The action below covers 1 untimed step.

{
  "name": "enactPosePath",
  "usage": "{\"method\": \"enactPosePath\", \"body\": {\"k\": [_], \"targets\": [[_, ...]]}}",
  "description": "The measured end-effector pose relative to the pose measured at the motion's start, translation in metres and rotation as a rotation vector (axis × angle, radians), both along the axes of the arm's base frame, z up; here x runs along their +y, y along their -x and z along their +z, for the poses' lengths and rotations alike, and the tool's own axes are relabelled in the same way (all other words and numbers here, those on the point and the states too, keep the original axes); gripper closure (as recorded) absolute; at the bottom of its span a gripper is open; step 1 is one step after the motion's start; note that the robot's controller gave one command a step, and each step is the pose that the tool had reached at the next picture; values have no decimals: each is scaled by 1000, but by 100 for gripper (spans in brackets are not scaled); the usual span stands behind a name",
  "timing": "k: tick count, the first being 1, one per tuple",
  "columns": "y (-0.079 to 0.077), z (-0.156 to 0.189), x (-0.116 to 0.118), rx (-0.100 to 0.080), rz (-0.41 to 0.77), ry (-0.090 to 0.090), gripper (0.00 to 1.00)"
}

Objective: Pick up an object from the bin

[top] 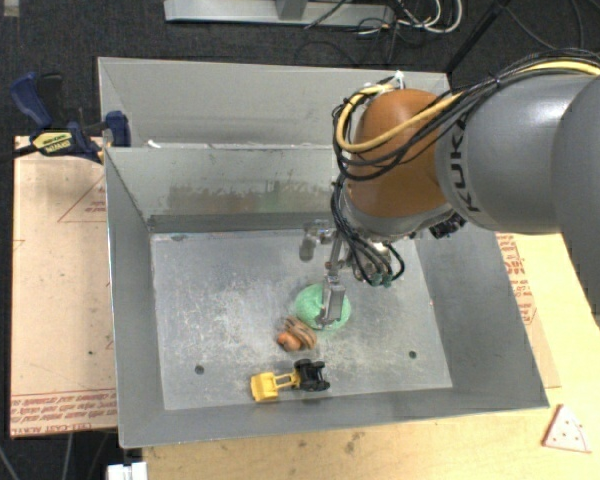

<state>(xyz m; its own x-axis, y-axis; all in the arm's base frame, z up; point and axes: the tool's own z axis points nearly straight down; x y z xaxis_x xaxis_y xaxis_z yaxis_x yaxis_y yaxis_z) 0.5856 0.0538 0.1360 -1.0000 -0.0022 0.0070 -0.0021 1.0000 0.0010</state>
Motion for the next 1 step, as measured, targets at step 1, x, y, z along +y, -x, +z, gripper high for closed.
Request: {"method": "enactPosePath", "body": {"k": [1], "targets": [[-2, 5, 0, -8, -1, 0, 0]]}}
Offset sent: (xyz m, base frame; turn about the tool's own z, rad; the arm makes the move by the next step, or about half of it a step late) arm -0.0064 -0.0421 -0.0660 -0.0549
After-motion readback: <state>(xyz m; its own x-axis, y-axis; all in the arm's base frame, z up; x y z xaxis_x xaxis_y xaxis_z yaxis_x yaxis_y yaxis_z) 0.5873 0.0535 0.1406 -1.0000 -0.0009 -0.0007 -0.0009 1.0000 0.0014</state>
